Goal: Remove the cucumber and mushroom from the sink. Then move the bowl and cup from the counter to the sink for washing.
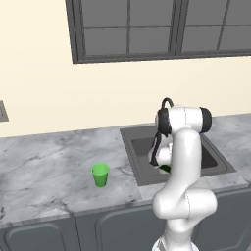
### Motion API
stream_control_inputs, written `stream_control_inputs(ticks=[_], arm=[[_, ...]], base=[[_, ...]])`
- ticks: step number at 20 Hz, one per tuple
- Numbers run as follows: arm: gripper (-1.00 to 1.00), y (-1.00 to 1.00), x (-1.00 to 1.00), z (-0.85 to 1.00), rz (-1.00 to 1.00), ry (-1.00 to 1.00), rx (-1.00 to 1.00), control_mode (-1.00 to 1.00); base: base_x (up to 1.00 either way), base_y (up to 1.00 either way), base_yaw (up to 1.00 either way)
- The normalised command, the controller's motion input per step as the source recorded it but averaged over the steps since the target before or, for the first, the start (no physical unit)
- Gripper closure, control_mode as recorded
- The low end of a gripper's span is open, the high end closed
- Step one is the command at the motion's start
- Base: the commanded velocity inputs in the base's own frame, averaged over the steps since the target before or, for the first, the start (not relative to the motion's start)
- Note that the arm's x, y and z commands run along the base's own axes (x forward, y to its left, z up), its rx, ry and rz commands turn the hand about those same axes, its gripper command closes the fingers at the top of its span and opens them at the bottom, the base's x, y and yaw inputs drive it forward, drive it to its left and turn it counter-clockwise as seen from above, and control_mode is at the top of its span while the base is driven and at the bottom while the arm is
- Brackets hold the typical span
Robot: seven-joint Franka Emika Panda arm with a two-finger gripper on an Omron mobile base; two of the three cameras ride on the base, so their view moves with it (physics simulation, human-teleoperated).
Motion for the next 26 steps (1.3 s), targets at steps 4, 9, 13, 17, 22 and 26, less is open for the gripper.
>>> stream_control_inputs(ticks=[4, 9, 13, 17, 22, 26], arm=[[-1.00, 0.00, 0.13, -0.20, 0.00, 0.09, 0.00, -1.00], [-1.00, 0.00, 0.10, -0.21, 0.00, 0.09, 0.00, -1.00], [-1.00, 0.00, 0.15, -0.18, 0.00, 0.03, 0.00, -1.00], [-1.00, 0.00, 0.15, -0.18, 0.00, 0.02, 0.00, -1.00], [-1.00, 0.00, 0.07, -0.22, 0.00, 0.07, 0.00, -1.00], [1.00, 0.00, 0.01, -0.22, 0.00, 0.07, 0.00, -1.00]], base=[[0.00, 0.00, 0.00], [0.00, 0.00, 0.00], [0.00, 0.00, 0.00], [0.00, 0.00, 0.00], [0.00, 0.00, 0.00], [0.00, 0.00, 0.00]])
